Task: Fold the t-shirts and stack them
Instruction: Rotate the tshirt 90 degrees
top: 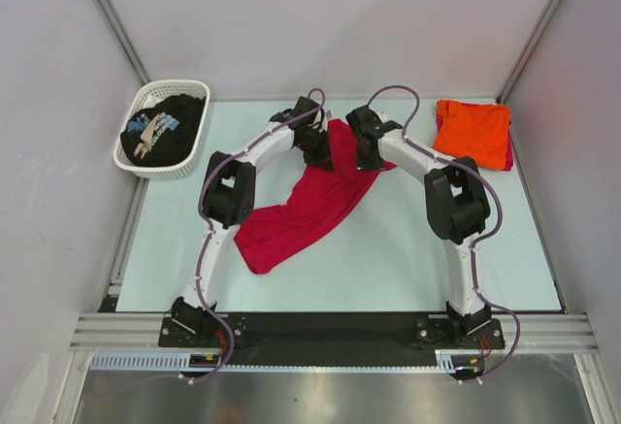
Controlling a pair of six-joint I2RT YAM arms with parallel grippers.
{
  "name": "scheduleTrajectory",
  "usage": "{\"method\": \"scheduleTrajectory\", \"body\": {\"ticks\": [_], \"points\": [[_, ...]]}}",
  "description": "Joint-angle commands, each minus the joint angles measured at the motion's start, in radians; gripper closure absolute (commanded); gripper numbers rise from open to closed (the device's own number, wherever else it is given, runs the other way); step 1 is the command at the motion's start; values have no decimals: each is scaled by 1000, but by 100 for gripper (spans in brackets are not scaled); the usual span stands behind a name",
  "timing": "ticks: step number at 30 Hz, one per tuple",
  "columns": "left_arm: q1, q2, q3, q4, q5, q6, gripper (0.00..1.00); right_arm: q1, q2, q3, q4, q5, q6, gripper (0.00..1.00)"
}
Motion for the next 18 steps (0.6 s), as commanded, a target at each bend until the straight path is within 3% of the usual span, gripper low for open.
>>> {"method": "scheduleTrajectory", "body": {"ticks": [1, 6, 11, 18], "points": [[11, 4, 56, -24, -96, 38, 100, 1, 50, 40, 18, 30, 0, 100], [12, 44, 100, -126, -196, 72, 100, -2, 117, 84, 26, -42, 6, 100], [15, 37, 93, -168, -282, 121, 100, -8, 266, 286, -134, -100, 10, 100], [54, 56, 100, -199, -311, 133, 100, -8, 385, 453, -159, -131, -13, 100]]}}
